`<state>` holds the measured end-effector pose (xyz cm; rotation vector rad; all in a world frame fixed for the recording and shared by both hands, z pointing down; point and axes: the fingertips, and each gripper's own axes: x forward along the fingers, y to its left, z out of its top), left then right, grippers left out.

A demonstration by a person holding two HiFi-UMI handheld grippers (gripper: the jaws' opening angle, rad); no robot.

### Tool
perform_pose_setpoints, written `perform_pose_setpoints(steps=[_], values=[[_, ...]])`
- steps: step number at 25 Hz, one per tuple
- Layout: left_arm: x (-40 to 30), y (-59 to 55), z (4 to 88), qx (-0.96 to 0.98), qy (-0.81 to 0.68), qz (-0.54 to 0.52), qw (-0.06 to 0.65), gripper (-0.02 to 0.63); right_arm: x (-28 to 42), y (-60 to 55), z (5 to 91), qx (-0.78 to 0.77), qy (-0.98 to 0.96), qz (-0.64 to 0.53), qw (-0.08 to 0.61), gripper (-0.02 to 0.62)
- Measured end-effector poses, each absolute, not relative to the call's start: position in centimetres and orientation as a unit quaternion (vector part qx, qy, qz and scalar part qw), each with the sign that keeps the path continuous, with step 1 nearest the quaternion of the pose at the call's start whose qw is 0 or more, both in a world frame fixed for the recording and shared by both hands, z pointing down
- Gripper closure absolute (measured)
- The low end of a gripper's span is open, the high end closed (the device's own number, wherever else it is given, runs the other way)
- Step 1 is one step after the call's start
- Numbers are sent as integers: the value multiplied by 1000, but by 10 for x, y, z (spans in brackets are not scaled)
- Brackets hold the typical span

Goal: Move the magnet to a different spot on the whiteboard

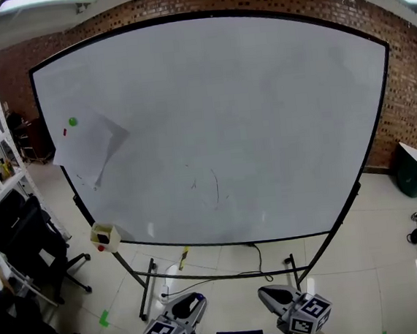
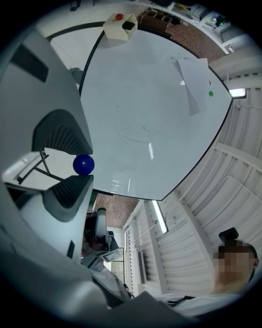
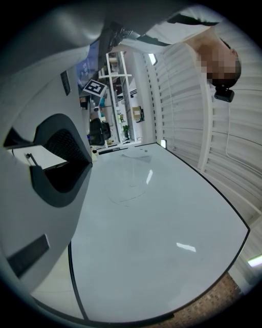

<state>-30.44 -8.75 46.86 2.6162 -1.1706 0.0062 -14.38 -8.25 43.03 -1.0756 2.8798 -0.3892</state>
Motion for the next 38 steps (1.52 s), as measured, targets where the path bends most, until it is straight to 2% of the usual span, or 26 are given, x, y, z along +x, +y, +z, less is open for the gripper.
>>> perform_pose_setpoints(steps=[11,31,38], values=[[-296,-123,460,889,-443,23,116,442,-135,-128,435,-313,939,-137,40,563],[-238,-247,421,885,-459,45,67,442,-86,-239,423,-297,942,-139,67,563],[-205,-288,397,895,-440,68,8,443,-71,-267,423,-295,943,-136,72,563]])
